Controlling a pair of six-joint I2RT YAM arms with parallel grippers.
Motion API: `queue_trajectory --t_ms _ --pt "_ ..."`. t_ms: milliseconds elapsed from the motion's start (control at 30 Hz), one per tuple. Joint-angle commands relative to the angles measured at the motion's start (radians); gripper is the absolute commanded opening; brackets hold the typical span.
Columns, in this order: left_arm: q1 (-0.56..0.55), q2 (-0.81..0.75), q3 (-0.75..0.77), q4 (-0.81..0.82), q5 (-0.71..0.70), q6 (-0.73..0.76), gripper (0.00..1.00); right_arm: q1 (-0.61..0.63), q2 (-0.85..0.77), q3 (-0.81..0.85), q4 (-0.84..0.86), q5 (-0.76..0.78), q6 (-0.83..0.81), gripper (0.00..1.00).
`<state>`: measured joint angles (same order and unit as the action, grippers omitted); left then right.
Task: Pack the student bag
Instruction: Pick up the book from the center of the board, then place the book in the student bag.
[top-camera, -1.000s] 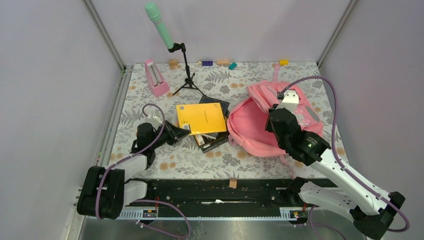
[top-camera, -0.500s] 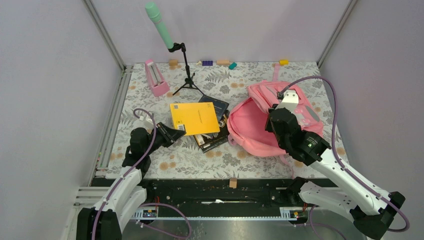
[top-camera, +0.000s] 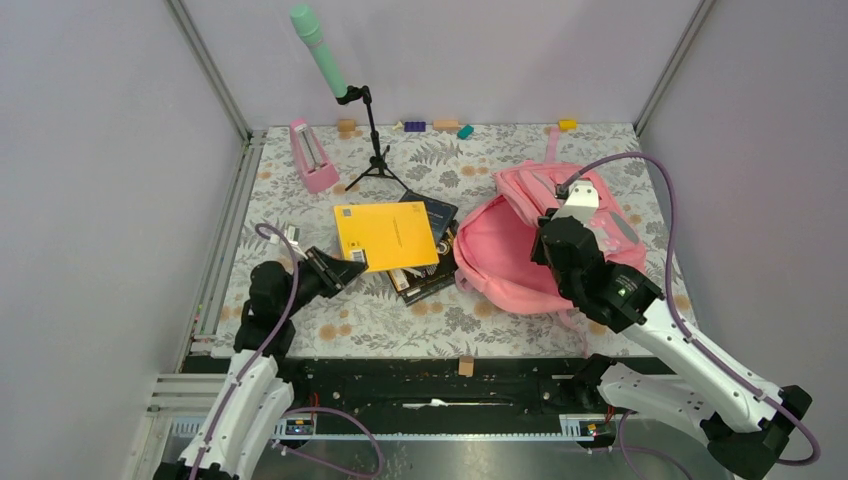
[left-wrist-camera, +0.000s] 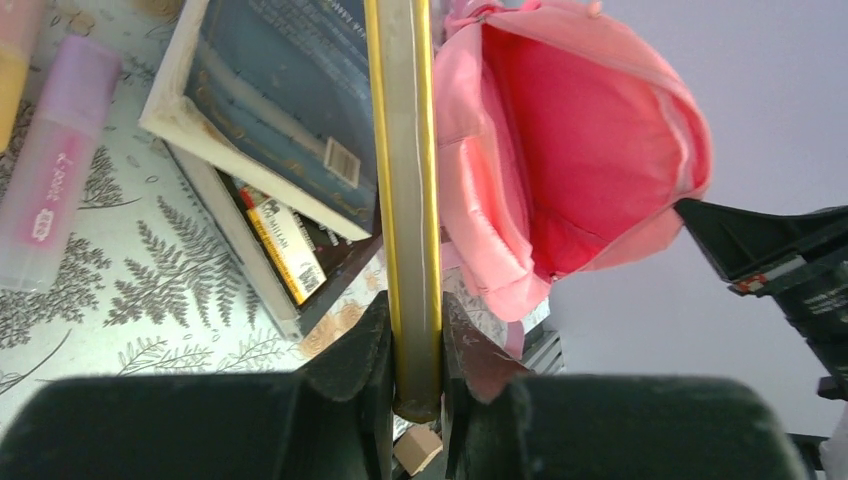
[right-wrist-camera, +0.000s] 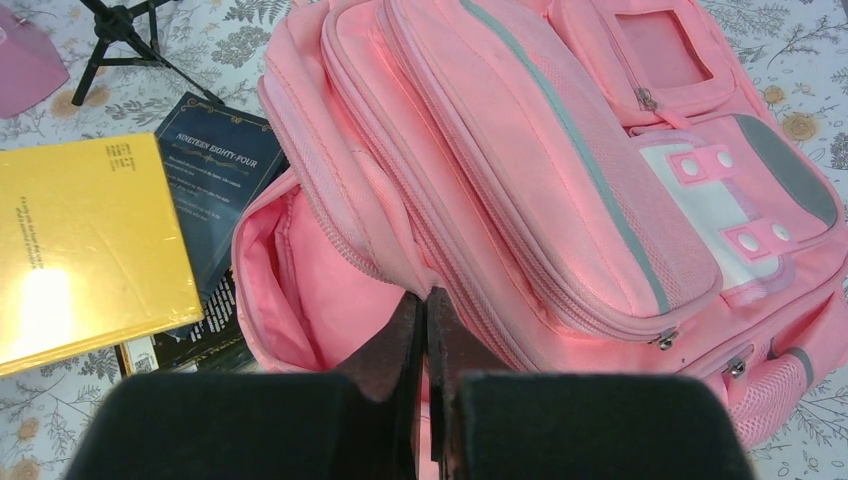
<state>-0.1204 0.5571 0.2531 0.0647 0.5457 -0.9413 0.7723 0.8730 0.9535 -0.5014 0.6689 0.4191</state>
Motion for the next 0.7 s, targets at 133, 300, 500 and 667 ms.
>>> queue_trajectory --t_ms 133,300,500,667 --pt "0.002 -0.09 0.163 0.031 0.01 -0.056 0.0 0.008 -0.034 0.021 0.116 0.009 0.006 0.0" --pt "-0.028 -0.096 0.193 0.032 -0.016 -0.092 0.0 0.007 -0.032 0.021 0.116 0.003 0.012 0.0" --pt "-0.166 -0.058 0.217 0.065 -0.124 -0.12 0.0 0.008 -0.025 0.021 0.115 -0.004 0.024 0.0" --pt "-0.345 0.02 0.243 0.127 -0.251 -0.121 0.0 0.007 -0.027 0.021 0.116 -0.013 0.03 0.0"
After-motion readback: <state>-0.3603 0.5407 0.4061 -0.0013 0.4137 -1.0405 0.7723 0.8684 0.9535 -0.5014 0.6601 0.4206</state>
